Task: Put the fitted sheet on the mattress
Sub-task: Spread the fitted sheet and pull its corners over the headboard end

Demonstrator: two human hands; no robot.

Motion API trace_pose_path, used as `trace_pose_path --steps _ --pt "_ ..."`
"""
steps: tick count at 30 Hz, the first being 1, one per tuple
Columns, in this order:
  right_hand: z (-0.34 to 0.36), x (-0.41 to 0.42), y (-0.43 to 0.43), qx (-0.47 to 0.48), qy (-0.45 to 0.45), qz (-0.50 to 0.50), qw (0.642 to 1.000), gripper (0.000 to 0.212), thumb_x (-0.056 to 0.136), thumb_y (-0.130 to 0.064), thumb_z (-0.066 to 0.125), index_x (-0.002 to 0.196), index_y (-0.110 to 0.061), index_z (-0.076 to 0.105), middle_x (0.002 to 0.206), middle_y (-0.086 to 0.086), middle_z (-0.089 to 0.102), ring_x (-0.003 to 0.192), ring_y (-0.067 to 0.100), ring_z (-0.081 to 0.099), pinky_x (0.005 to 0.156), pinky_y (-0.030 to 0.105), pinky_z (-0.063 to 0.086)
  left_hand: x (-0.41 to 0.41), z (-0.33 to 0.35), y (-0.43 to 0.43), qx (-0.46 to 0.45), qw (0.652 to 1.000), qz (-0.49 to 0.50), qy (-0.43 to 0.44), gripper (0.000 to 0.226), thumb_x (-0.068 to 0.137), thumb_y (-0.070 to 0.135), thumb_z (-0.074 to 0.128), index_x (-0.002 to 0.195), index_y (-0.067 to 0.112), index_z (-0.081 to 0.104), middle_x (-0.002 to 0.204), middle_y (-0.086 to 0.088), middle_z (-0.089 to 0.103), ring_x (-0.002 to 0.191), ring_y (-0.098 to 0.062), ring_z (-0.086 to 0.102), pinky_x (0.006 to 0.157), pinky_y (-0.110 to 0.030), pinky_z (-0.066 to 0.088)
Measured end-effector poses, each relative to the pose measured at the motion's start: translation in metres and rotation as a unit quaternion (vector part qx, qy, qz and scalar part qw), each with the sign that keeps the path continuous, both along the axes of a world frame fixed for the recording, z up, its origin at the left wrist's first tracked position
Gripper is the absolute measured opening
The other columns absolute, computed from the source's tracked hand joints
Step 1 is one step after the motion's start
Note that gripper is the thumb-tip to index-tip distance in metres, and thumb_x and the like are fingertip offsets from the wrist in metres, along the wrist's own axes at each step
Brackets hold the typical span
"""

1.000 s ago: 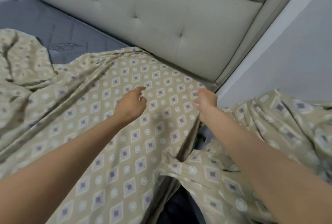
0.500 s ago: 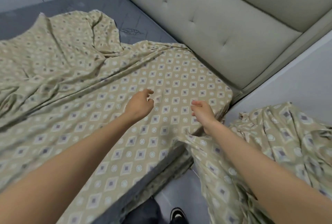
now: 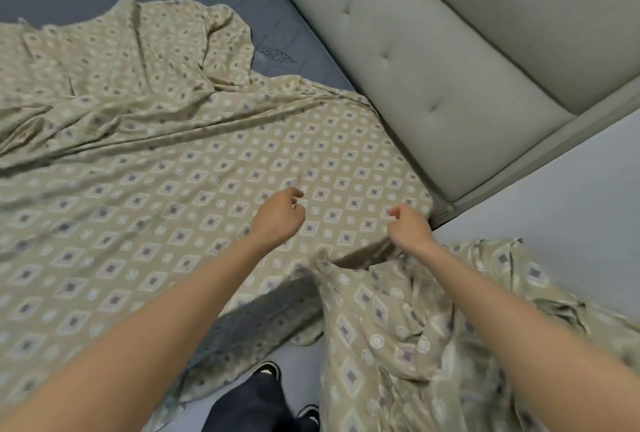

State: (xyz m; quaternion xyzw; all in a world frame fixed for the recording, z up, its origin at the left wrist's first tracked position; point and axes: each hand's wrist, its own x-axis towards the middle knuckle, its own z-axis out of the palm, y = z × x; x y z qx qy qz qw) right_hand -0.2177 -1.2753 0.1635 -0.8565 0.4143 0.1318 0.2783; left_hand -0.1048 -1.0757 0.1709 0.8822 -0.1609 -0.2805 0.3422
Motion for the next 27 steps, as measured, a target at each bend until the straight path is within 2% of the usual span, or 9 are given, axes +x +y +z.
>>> trace_pose_path --steps 3,7,11,16,24,27 --pt "-0.016 0.004 -0.033 -0.065 0.045 0.059 0.995 0.044 0.089 0.001 0.042 0.132 -0.008 0.049 0.135 0.013 0.049 0.122 0.029 0.05 0.096 0.035 0.044 -0.006 -0.018 -0.028 0.006 1.0 -0.006 0.012 0.04 0.095 0.017 0.042 0.135 0.015 0.048 0.135 -0.006 0.054 0.117 -0.023 0.055 0.091 -0.033 0.046" --pt "-0.045 0.014 -0.072 -0.158 0.135 0.174 0.963 0.043 0.087 0.004 0.044 0.128 -0.008 0.051 0.128 0.013 0.053 0.116 0.031 0.053 0.089 0.038 0.05 -0.002 -0.053 -0.064 0.032 0.999 -0.021 0.031 0.039 0.095 0.018 0.043 0.134 0.017 0.049 0.133 -0.005 0.056 0.119 -0.022 0.055 0.094 -0.034 0.045" --pt "-0.08 0.03 -0.119 -0.212 0.213 0.249 0.921 0.036 0.087 0.001 0.047 0.122 -0.004 0.053 0.123 0.013 0.056 0.113 0.029 0.056 0.088 0.034 0.047 0.011 -0.096 -0.108 0.04 0.996 -0.057 0.055 0.039 0.095 0.018 0.042 0.133 0.017 0.049 0.131 -0.004 0.057 0.119 -0.022 0.054 0.096 -0.033 0.044" --pt "-0.132 0.049 -0.174 -0.255 0.28 0.289 0.879 0.035 0.091 0.0 0.043 0.124 -0.006 0.05 0.124 0.012 0.056 0.116 0.028 0.055 0.089 0.034 0.044 0.023 -0.161 -0.176 0.058 0.991 -0.093 0.074 0.039 0.094 0.024 0.046 0.133 0.02 0.05 0.132 -0.004 0.057 0.119 -0.023 0.054 0.096 -0.035 0.046" --pt "-0.2 0.065 -0.229 -0.274 0.302 0.303 0.861 0.037 0.094 0.0 0.041 0.131 -0.004 0.043 0.131 0.016 0.049 0.121 0.031 0.05 0.088 0.039 0.047 0.013 -0.232 -0.257 0.103 0.971 -0.211 0.049 0.05 0.084 0.036 0.063 0.131 0.024 0.049 0.127 -0.008 0.05 0.117 -0.028 0.051 0.094 -0.039 0.047" --pt "-0.215 0.07 -0.239 -0.269 0.277 0.302 0.872 0.039 0.094 0.0 0.042 0.132 -0.007 0.041 0.128 0.016 0.048 0.12 0.032 0.048 0.085 0.04 0.047 0.007 -0.246 -0.271 0.145 0.96 -0.24 -0.008 0.054 0.076 0.037 0.069 0.125 0.024 0.051 0.12 -0.005 0.052 0.114 -0.027 0.052 0.089 -0.038 0.045"
